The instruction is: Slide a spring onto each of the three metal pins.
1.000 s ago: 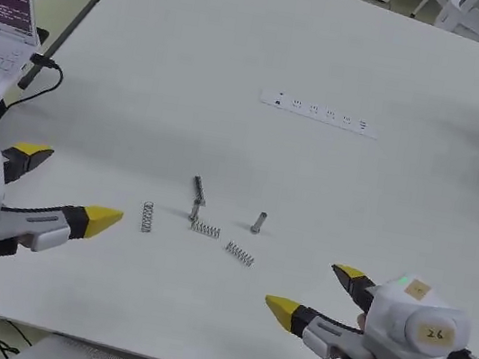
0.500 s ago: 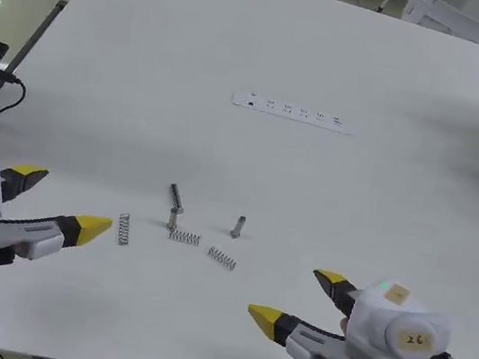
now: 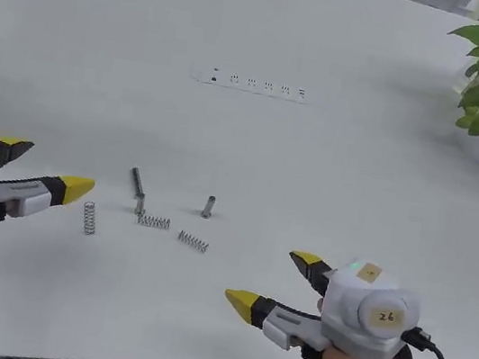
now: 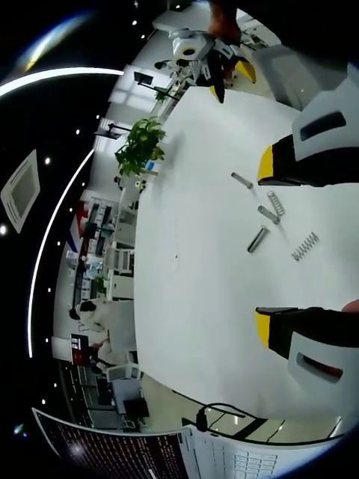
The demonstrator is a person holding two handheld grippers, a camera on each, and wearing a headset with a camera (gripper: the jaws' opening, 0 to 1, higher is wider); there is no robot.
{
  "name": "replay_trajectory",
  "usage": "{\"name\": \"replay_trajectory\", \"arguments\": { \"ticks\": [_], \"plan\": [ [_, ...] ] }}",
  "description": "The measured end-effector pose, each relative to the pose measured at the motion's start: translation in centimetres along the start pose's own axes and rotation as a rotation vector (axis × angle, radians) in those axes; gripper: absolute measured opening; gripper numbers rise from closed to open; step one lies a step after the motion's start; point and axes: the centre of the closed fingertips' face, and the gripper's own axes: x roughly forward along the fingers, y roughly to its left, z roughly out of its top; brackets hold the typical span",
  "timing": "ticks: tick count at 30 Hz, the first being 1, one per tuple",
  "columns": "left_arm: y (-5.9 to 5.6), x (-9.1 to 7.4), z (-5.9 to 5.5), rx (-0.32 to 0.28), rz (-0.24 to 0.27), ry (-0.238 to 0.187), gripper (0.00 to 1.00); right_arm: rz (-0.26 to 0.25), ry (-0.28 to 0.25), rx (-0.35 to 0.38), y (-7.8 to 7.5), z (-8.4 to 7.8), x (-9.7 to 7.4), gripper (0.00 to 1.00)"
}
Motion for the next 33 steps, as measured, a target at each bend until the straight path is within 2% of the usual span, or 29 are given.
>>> {"name": "replay_trajectory", "arguments": {
  "ticks": [5,15,17,27,33],
  "plan": [
    [0.7,2.5,-0.3,-0.015,-0.01,0.013,0.57,-0.012,0.01,0.008,-0.2,-0.3,-0.1,0.66],
    [0.4,7.2,-1.5,-0.044,-0.036,0.052,0.51,-0.024,0.036,0.016,-0.7,-0.7,0.1,0.66],
    [0.1,7.7,-1.6,-0.049,-0.041,0.058,0.51,-0.026,0.041,0.014,-0.8,-0.7,0.2,0.66],
    [0.2,10.8,-2.6,-0.076,-0.056,0.086,0.48,-0.021,0.057,0.006,-1.2,-0.4,0.7,0.66],
    [-0.1,12.0,-3.4,-0.075,-0.067,0.108,0.47,-0.019,0.066,0.004,-1.3,-0.4,0.8,0.66]
  ]
}}
